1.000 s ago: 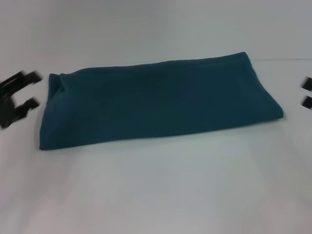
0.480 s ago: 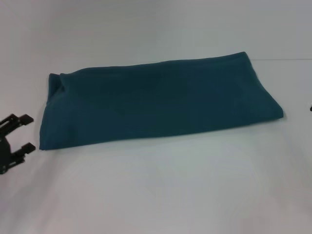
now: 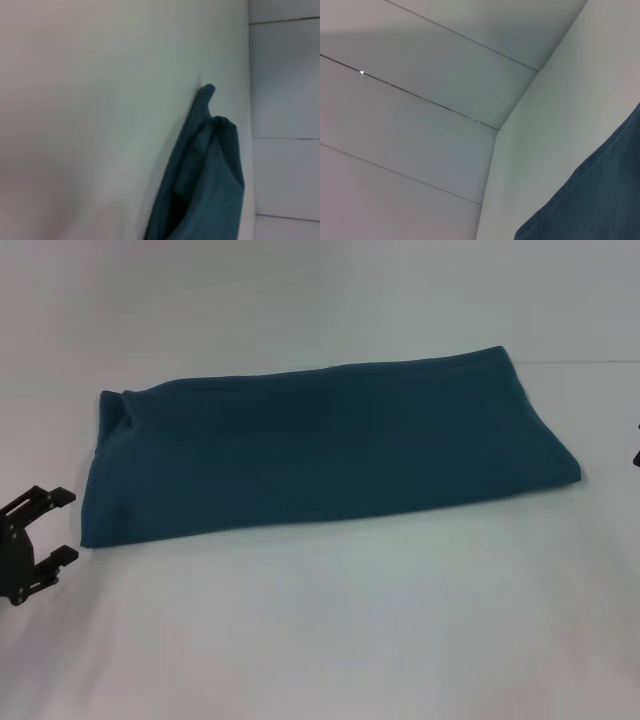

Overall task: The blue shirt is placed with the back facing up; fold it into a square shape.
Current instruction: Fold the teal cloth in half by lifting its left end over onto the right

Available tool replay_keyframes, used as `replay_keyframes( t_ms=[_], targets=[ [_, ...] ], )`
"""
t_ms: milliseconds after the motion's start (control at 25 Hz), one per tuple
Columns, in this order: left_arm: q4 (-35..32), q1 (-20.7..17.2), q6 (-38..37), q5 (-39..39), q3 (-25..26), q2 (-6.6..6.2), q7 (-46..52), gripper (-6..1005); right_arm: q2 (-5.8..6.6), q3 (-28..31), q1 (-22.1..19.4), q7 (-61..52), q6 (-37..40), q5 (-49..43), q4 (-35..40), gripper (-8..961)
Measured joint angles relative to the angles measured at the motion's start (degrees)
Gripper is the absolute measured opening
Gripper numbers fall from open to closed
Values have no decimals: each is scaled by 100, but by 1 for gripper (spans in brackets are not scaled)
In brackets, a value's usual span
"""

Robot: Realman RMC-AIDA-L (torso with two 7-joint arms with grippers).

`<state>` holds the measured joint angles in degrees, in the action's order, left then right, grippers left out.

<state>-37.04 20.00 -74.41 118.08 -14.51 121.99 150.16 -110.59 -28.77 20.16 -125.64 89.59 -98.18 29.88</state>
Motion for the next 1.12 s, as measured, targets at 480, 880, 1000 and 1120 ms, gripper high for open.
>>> replay_keyframes(
  t_ms=[480,880,1000,1120],
  targets=[
    [116,74,321,5,-11,41,5,846,3,3,-25,4,-40,2,0,803],
    [154,107,469,5,-133,53,-18,845,3,3,-57,4,-38,2,0,802],
    [154,118,498,5,-156,54,-31,845,3,3,-57,5,-37,1,-2,802],
    [156,124,562,5,-171,54,-30,844,3,12,-62,5,-36,1,-13,802]
  ],
)
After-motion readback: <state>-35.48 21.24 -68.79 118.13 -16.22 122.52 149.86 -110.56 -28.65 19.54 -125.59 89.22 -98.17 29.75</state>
